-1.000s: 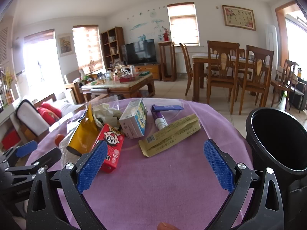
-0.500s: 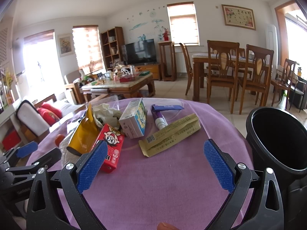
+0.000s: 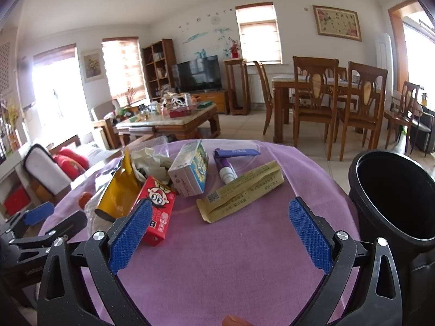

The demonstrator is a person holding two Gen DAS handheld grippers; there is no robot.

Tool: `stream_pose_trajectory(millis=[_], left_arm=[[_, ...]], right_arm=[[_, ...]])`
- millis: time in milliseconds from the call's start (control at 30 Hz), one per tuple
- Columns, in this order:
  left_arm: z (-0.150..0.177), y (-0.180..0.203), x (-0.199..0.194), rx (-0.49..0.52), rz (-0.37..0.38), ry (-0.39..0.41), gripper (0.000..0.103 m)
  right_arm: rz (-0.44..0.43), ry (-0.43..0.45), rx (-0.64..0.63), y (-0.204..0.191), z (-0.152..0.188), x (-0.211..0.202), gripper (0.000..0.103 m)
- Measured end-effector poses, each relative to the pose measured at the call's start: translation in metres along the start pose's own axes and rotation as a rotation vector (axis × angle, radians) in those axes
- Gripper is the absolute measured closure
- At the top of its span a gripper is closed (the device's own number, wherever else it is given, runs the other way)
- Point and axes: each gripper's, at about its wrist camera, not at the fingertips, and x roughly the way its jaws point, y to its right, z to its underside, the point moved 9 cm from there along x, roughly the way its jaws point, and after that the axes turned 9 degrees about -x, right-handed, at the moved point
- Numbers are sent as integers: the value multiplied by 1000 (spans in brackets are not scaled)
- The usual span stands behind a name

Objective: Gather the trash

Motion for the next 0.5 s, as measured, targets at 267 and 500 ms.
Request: stream_pose_trajectory(millis=[267, 500], left_arm=[[0, 0, 0, 0, 0, -1, 5], [1, 1, 2, -3, 2, -6, 5]], right_arm=[[-1, -1, 2, 0, 0, 0, 4], [0, -9, -2, -3, 3, 8, 4]])
